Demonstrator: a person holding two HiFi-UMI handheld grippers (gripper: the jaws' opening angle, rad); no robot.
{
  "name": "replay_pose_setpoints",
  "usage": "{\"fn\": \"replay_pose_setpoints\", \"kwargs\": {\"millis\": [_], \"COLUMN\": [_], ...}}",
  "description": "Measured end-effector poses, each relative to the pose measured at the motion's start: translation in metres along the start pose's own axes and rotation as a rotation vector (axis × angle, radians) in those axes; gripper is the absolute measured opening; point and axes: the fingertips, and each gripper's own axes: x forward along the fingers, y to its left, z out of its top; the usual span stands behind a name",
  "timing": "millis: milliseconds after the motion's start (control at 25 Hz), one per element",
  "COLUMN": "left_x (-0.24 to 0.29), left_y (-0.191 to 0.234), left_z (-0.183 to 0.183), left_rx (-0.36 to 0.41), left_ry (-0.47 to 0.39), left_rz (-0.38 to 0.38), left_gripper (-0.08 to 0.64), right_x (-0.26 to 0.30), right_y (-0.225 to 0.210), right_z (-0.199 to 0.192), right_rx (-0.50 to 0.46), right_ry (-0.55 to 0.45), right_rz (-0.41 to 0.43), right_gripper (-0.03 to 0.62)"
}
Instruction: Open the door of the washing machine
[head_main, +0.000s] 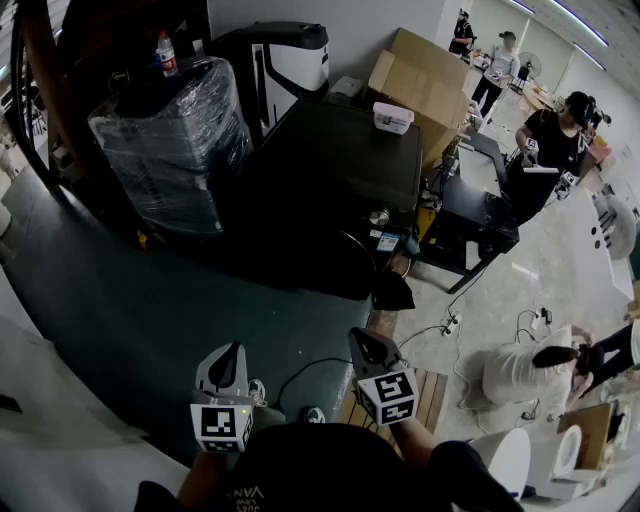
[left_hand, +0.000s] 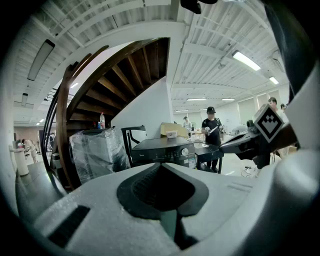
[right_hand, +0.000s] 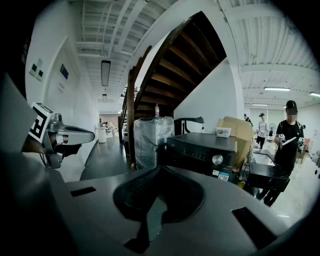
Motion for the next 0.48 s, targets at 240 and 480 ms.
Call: {"fn": "replay_pose_setpoints", "kwargs": {"millis": [240,480], "left_x": [-0.001,0.005], "left_y": [-0.007,-0.01], "left_z": [-0.001,-0.005], "left_rx": [-0.001,0.016], "left_ry": [0.002,-0.005], "left_rz": [-0.006,-0.001], "left_gripper": [0.017,0.019], "right_x": [-0.006,-0.003], "right_y": [-0.004,-0.012], "right_z": [-0.001,-0.006], "right_rx": [0.017,0.02], "right_ry": [-0.012,-0.022], "right_rz": [-0.001,-0.01], "right_gripper": [0.002,0.039]}}
